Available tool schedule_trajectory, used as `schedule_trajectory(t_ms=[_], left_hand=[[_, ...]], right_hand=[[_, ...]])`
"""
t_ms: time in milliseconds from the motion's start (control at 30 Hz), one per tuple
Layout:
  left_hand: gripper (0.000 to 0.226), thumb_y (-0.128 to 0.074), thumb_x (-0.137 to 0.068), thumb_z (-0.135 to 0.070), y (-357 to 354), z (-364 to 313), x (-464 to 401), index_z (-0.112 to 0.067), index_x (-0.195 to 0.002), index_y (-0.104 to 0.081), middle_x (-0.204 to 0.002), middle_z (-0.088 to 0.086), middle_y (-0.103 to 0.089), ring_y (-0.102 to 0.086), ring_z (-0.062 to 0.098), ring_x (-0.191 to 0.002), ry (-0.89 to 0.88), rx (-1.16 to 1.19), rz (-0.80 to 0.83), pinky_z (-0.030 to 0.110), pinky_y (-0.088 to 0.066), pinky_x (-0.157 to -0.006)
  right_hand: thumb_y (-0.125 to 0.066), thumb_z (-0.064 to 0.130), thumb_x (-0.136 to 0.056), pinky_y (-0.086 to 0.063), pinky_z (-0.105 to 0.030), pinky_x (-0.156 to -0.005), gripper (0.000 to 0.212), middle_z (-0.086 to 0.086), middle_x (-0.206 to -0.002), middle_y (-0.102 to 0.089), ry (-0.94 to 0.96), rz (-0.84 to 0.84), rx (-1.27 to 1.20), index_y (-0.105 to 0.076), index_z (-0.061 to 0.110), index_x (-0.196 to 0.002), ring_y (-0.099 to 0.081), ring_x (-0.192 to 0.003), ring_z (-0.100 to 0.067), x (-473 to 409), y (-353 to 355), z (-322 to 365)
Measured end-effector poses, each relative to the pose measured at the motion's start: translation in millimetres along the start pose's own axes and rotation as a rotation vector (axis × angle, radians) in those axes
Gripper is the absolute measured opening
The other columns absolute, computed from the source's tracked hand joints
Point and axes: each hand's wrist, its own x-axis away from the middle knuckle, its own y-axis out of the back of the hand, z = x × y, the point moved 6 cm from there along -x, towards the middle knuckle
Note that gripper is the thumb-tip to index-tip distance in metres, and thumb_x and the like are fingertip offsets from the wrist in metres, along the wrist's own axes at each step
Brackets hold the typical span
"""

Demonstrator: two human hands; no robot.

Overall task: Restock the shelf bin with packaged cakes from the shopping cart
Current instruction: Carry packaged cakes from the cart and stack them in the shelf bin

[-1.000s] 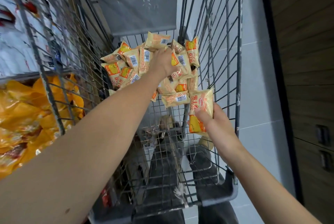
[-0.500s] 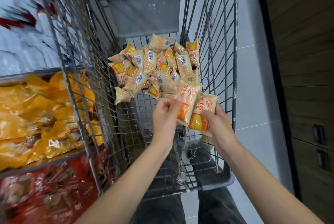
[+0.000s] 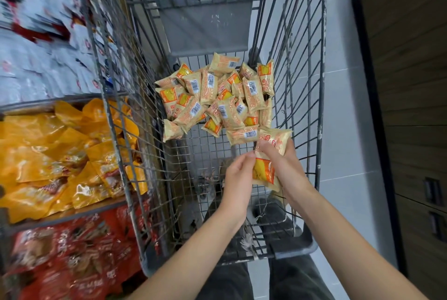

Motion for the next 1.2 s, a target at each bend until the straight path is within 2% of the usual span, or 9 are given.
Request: schedule_trajectory(t_ms=[100,200,333,433,600,733,933,1067,1200], left_hand=[[0.025,-0.042,-0.1,-0.019,8.2,-1.5,-9.2,-0.017,-0.099,-0.067,-0.096,0.003,-0.071,-0.066,0.013,-0.088,0.023,0.069,-0.035,0.03,-0.053,-0.083],[0.017,-0.045,-0.097,-0.019,24.6,-14.0,-39.9,-0.022,-0.098,-0.061,-0.106,-0.004,-0.065,-0.059,0.013,-0.103,-0.036,-0.072,-0.194,0.031,-0.047,-0.091],[0.032,-0.046,-0.096,-0.013,34.4,-40.7,-114.4,-0.012,-0.128,-0.046,-0.131,0.006,-0.051,-0.051,0.019,-0.116,-0.104,-0.29,-0.277,0.027,-0.04,-0.088],[0.059,-0.052,-0.094,-0.018,35.4,-54.3,-163.0,-0.017,-0.146,-0.025,-0.147,0.011,-0.026,-0.039,0.028,-0.13,-0.174,-0.56,-0.293,0.032,-0.039,-0.098],[0.07,-0.058,-0.088,-0.045,34.6,-51.9,-203.0,-0.02,-0.145,-0.026,-0.137,0.009,-0.024,-0.051,0.026,-0.107,-0.22,-1.056,-0.263,0.033,-0.047,-0.082],[0.058,-0.059,-0.088,-0.043,30.0,-50.6,-211.7,-0.016,-0.134,-0.036,-0.14,0.013,-0.024,-0.052,0.029,-0.108,-0.225,-1.242,-0.298,0.035,-0.045,-0.08],[0.048,-0.061,-0.086,-0.019,37.2,-46.3,-194.8,-0.007,-0.128,-0.039,-0.133,0.011,-0.031,-0.052,0.026,-0.105,-0.213,-1.042,-0.27,0.029,-0.045,-0.077],[0.028,-0.062,-0.081,-0.008,47.5,-37.6,-139.9,-0.011,-0.099,-0.04,-0.116,0.006,-0.033,-0.045,0.017,-0.096,-0.277,-0.701,-0.221,-0.001,-0.033,-0.063],[0.033,-0.064,-0.082,-0.004,50.5,-31.0,-62.0,-0.024,-0.09,-0.039,-0.118,-0.006,-0.039,-0.044,0.002,-0.109,-0.418,-0.475,-0.101,-0.005,-0.031,-0.077]], right_hand=[[-0.062,0.036,-0.088,-0.057,-0.028,-0.07,0.037,0.005,-0.106,-0.066,0.022,-0.024,0.028,-0.045,0.034,-0.122,-0.068,-0.09,-0.012,-2.8,4.7,3.6],[-0.061,0.037,-0.088,-0.054,-0.024,-0.063,0.027,0.009,-0.099,-0.068,-0.004,-0.055,0.022,-0.048,0.038,-0.112,-0.07,-0.079,-0.006,-3.5,11.2,2.7],[-0.059,0.037,-0.09,-0.052,-0.025,-0.064,0.018,0.011,-0.093,-0.066,-0.051,-0.094,0.016,-0.048,0.042,-0.102,-0.069,-0.073,-0.005,-1.4,19.9,-2.8],[-0.059,0.037,-0.09,-0.054,-0.029,-0.071,0.032,0.01,-0.099,-0.065,-0.077,-0.094,0.02,-0.046,0.037,-0.119,-0.067,-0.082,-0.007,2.1,21.9,-7.6],[-0.059,0.042,-0.088,-0.055,-0.034,-0.075,0.035,0.011,-0.094,-0.067,-0.112,-0.086,0.058,-0.045,0.039,-0.12,-0.069,-0.079,-0.009,6.2,23.6,-18.8],[-0.059,0.046,-0.087,-0.055,-0.038,-0.08,0.036,0.01,-0.096,-0.067,-0.125,-0.075,0.09,-0.045,0.041,-0.12,-0.069,-0.083,-0.011,5.7,22.7,-21.8],[-0.058,0.044,-0.089,-0.055,-0.04,-0.083,0.04,0.008,-0.1,-0.067,-0.106,-0.057,0.075,-0.044,0.037,-0.125,-0.069,-0.085,-0.013,2.3,20.7,-13.6],[-0.058,0.039,-0.09,-0.055,-0.032,-0.075,0.037,0.007,-0.101,-0.067,-0.086,-0.05,0.034,-0.045,0.034,-0.125,-0.069,-0.084,-0.011,6.9,17.7,-8.2],[-0.058,0.034,-0.091,-0.055,-0.032,-0.073,0.036,0.005,-0.102,-0.066,-0.069,-0.061,0.01,-0.046,0.031,-0.125,-0.067,-0.087,-0.013,20.1,14.7,-4.2]])
